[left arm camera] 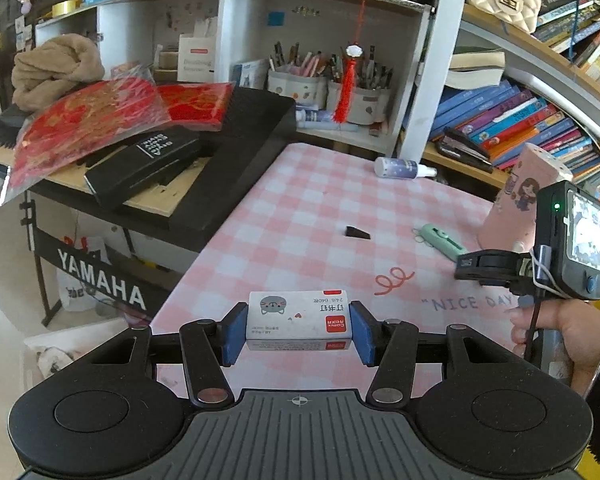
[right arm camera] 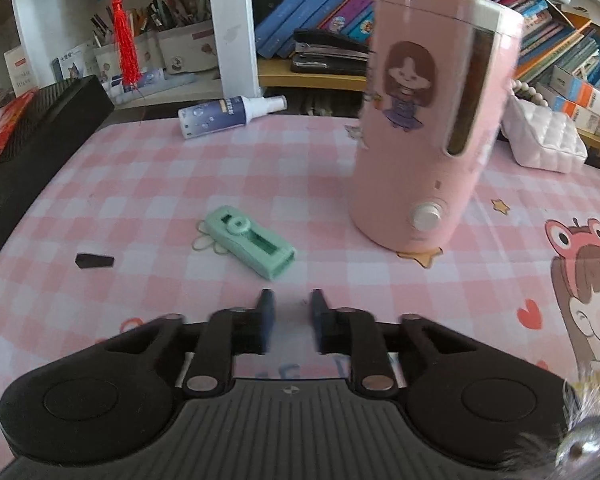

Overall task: Organize objects
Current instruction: 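Grasp the white card box with the left tool while the right tool grasps the mint-green toy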

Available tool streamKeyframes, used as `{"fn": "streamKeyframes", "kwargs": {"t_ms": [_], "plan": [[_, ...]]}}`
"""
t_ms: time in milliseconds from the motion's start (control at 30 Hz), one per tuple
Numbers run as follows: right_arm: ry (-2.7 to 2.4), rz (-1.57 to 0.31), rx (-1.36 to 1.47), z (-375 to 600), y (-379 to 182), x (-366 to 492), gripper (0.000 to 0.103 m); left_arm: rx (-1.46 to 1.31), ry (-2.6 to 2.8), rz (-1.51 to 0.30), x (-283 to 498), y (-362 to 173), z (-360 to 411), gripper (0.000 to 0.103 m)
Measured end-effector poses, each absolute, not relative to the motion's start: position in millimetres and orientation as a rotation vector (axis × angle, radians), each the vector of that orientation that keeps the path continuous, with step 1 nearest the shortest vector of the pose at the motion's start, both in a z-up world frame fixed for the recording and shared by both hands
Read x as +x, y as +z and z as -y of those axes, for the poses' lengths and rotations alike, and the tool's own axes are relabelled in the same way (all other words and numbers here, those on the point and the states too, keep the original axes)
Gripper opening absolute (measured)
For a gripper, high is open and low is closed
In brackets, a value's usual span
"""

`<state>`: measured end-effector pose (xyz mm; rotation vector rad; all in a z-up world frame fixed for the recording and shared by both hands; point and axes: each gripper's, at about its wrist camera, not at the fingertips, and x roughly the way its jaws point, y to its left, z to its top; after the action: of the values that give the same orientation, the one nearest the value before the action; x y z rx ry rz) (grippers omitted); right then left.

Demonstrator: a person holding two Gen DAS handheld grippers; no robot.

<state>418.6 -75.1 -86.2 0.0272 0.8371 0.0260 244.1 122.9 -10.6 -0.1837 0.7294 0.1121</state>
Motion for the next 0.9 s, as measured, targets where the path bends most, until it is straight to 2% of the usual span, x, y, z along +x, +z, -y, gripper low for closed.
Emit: {"fn": "streamKeyframes", "kwargs": {"t_ms": [33,67,400,500,533,567,900], "plan": [[0.025,-0.834,0.026,75.8,-87.1,416.8,0.047,-0.182,0.109,-0.733,243.7,-11.9,-121.8,0.052],[0.029,-0.83,0.023,75.7,-87.9,415.5,0.051,-0.181,0.108,-0.737,243.4,-13.3,-121.4,0.052],[0.074,-0.772,-0.052,60.9,-94.3,446.4,0.051,-0.187,0.124,-0.755,241.2,-16.2,-126.8,0.052],[0.102,-0.756,-0.055,55.6,-96.3,460.7,0.046,-0.182,0.122,-0.761,240.8,-16.3,-126.3,0.052],[0.113,-0.748,-0.067,53.4,-96.4,463.5,0.038,-0.184,0.121,-0.762,240.9,-16.1,-126.8,0.052],[0.13,-0.741,-0.079,51.6,-96.3,465.6,0.025,-0.186,0.121,-0.763,240.8,-16.1,-127.3,0.052],[0.195,-0.74,-0.06,54.2,-83.5,443.0,0.023,-0.189,0.1,-0.737,240.6,-9.2,-129.2,0.052]]}}
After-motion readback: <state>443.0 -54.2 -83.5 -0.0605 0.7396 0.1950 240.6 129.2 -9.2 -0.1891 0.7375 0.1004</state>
